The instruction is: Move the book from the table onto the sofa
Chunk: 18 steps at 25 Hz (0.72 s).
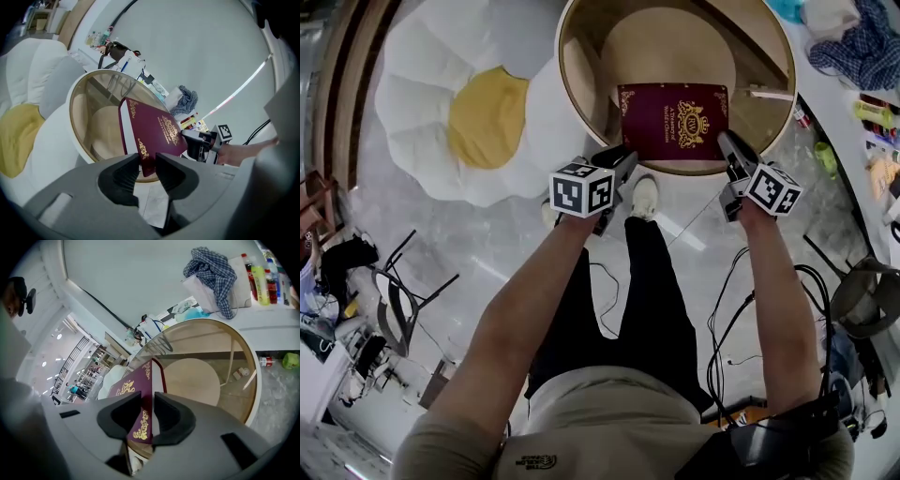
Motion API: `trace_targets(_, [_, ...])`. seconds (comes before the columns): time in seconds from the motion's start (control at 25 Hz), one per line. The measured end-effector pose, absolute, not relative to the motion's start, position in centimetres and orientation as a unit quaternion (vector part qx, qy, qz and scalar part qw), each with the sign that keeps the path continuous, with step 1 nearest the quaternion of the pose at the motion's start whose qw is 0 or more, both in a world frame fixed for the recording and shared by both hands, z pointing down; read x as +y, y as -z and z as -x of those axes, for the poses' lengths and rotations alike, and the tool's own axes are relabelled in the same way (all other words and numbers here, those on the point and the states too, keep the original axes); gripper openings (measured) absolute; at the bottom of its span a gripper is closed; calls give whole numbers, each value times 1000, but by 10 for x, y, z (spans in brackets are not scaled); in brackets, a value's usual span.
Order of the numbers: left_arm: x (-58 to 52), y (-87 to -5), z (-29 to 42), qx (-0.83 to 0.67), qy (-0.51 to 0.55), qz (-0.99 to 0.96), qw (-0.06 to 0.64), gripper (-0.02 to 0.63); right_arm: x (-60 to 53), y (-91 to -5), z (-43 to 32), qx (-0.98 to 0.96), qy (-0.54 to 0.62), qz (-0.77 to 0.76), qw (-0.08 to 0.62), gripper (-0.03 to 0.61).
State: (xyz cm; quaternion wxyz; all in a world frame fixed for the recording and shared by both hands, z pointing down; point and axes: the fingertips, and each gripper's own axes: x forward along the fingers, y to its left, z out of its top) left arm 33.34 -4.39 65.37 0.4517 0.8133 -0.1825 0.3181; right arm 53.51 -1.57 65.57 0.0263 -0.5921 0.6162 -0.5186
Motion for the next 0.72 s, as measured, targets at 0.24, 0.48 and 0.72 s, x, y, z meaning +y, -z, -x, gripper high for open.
trace_targets(0.24, [-65, -639, -234, -214, -298, -815, 448, 112, -42, -643, -436, 637, 516, 573, 20, 94])
trace_targets(0.48, [-60, -624, -230, -248, -285, -808, 452, 112, -46, -627, -433, 654, 520, 549, 23, 91])
trace_targets(0.72, [-74, -617, -132, -290, -269, -800, 451, 112, -74, -622, -334, 685, 521, 509, 2, 89])
